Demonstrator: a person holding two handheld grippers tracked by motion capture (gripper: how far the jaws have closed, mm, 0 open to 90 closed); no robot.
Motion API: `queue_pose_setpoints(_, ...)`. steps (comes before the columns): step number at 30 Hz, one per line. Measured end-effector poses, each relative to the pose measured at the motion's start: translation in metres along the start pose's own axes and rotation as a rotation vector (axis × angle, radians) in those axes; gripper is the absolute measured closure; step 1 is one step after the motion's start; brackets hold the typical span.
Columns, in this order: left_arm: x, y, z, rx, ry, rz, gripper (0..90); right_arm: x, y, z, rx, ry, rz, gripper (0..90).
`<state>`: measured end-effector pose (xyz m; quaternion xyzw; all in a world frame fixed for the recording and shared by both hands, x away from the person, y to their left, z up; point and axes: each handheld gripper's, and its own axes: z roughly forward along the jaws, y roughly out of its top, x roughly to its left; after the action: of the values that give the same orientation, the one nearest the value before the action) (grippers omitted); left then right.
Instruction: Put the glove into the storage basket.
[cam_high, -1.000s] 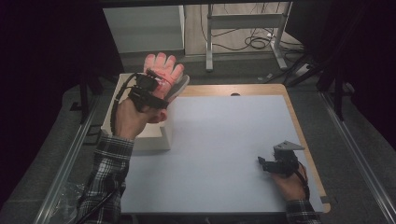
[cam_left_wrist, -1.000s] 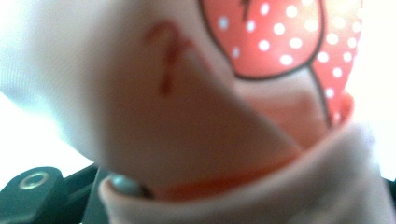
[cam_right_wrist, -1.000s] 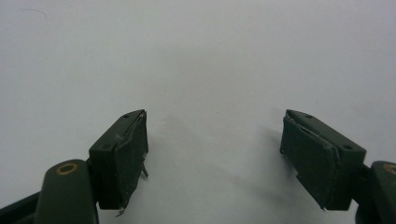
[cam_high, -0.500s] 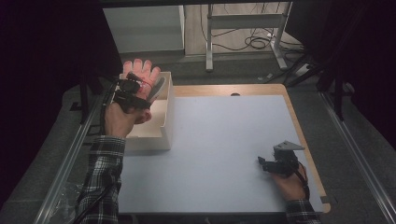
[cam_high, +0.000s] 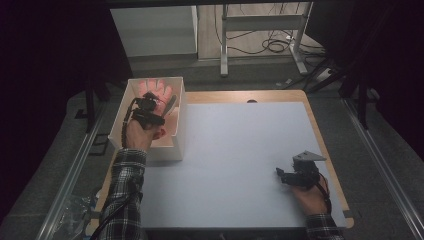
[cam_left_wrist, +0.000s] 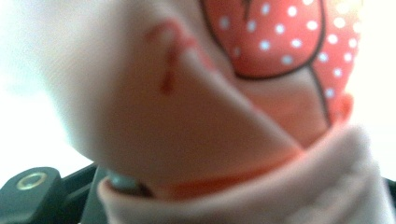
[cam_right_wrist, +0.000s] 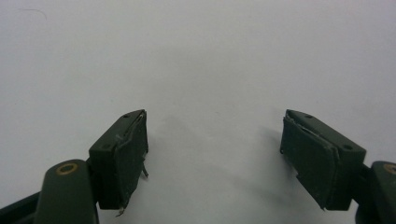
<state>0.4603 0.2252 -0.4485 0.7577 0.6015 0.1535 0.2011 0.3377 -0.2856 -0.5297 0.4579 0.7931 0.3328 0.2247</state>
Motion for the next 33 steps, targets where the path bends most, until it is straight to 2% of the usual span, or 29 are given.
queue_pose_setpoints(1,-0.001,0.000,0.009,0.016,-0.002,0.003,52.7,0.000,0.000,0.000,0.000,0.000,0.000,23.6)
queue_pose_setpoints(6,-0.006,0.002,0.021,0.038,0.001,0.011,52.2,0.000,0.000,0.000,-0.001,-0.001,0.001,23.6)
queue_pose_setpoints(13,-0.016,0.012,0.038,0.101,0.015,0.033,49.3,0.000,0.000,0.000,-0.001,-0.001,0.001,23.6)
queue_pose_setpoints(17,-0.013,0.017,0.043,0.142,-0.025,0.009,44.7,0.000,0.000,0.000,-0.001,0.000,0.001,23.6)
queue_pose_setpoints(18,-0.013,0.018,0.045,0.155,-0.037,0.003,42.5,0.000,0.000,0.000,0.000,0.000,0.000,23.6)
queue_pose_setpoints(19,-0.013,0.018,0.046,0.162,-0.038,0.008,36.6,0.000,0.000,0.000,-0.001,0.000,0.001,23.5)
queue_pose_setpoints(22,-0.012,0.017,0.045,0.160,-0.045,-0.003,32.2,0.000,0.000,0.000,-0.001,0.000,0.001,23.5)
queue_pose_setpoints(24,-0.011,0.016,0.045,0.161,-0.046,-0.007,25.0,0.000,0.000,0.000,-0.001,0.000,0.000,23.6)
queue_pose_setpoints(28,-0.010,0.011,0.040,0.140,-0.011,0.004,18.6,0.000,0.000,0.000,0.000,0.000,0.000,23.6)
queue_pose_setpoints(33,-0.008,0.005,0.038,0.130,-0.038,0.001,14.2,0.000,0.000,0.000,-0.001,-0.001,-0.001,23.5)
